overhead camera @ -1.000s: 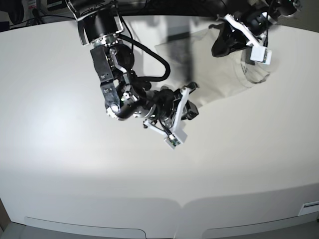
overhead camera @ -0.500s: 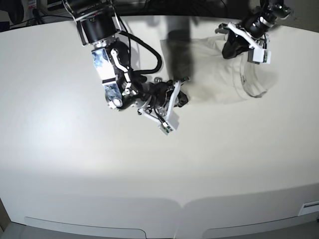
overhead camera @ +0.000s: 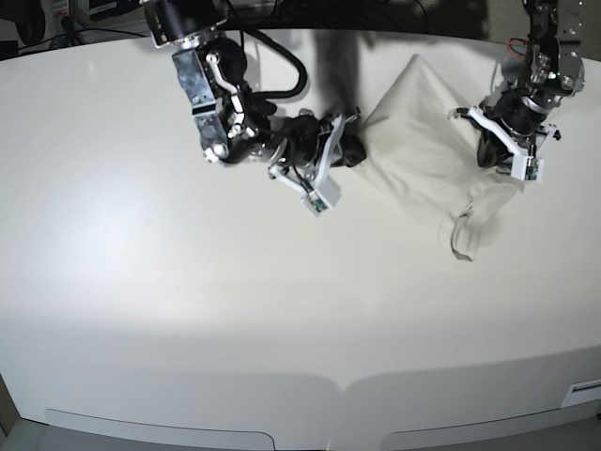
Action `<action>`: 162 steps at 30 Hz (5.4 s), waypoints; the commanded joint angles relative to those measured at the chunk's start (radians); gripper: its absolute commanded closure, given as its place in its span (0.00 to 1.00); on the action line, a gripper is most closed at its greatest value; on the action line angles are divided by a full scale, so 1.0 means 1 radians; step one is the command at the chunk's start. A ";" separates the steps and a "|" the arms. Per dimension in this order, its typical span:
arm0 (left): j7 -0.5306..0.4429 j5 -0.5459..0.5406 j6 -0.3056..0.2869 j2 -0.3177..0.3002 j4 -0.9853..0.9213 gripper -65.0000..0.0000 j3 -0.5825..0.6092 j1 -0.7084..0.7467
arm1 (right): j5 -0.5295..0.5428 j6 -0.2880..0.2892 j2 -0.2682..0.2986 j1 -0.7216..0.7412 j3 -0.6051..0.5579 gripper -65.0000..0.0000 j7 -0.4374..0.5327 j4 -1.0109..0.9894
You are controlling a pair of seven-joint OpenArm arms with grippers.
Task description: Fold the T-shirt properly
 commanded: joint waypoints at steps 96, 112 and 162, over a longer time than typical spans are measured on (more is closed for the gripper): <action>0.032 -0.190 -0.105 0.035 0.388 1.00 -0.438 0.798 | 0.306 0.005 0.102 -0.646 0.731 1.00 -0.414 0.733; -0.082 -0.109 -0.260 0.087 0.065 1.00 -0.438 0.834 | 0.230 0.005 0.103 -0.894 0.728 1.00 -0.389 0.591; -0.450 0.563 -0.057 0.164 -1.286 1.00 -0.436 -0.134 | -0.409 -0.229 0.233 -0.157 0.438 1.00 0.571 -1.018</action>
